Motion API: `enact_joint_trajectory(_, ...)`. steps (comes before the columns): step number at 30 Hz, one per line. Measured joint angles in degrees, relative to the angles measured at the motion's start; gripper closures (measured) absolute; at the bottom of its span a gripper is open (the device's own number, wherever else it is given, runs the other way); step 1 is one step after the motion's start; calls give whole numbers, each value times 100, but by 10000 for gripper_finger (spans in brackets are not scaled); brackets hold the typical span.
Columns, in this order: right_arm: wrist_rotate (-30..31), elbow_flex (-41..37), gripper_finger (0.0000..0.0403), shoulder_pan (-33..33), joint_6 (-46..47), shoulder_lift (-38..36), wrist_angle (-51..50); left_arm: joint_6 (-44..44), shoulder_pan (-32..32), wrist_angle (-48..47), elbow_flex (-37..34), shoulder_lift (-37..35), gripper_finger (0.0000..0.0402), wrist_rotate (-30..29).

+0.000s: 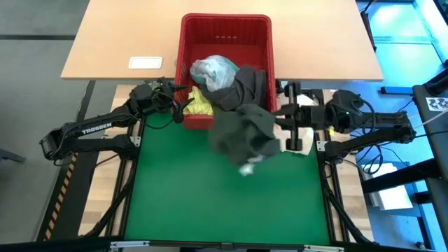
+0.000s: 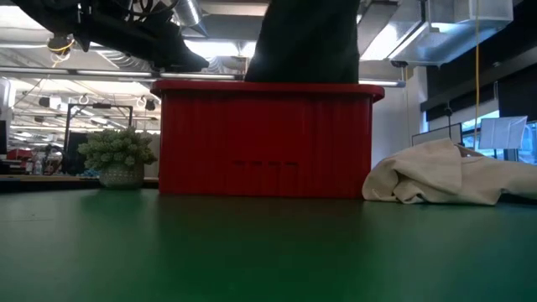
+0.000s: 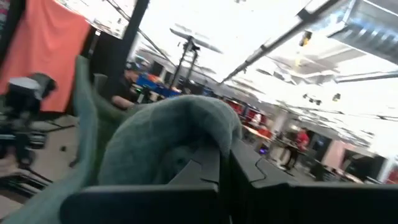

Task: Fold Laundry from Bin
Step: Fold the dark green polo

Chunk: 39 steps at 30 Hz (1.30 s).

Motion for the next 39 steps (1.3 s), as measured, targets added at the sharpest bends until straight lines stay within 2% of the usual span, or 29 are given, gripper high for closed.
enact_joint_trajectory(13, -261, 2, 402, 1283, -297, -5, 439, -7, 0, -68, 0, 0, 126, 0)
enact_joint_trajectory(23, -476, 2, 402, 1813, -385, -5, 607, -4, 0, -90, 0, 0, 126, 0)
enact_joint_trajectory(29, -493, 2, 402, 1908, -393, -5, 203, -35, 0, -90, 0, 0, 126, 0)
enact_joint_trajectory(32, -207, 2, 402, 1886, -395, 1, -253, -152, 0, -90, 0, 0, 126, 0)
enact_joint_trajectory(39, 1508, 4, 402, 1879, -437, 363, -1060, -431, 0, -90, 0, 0, 126, 87)
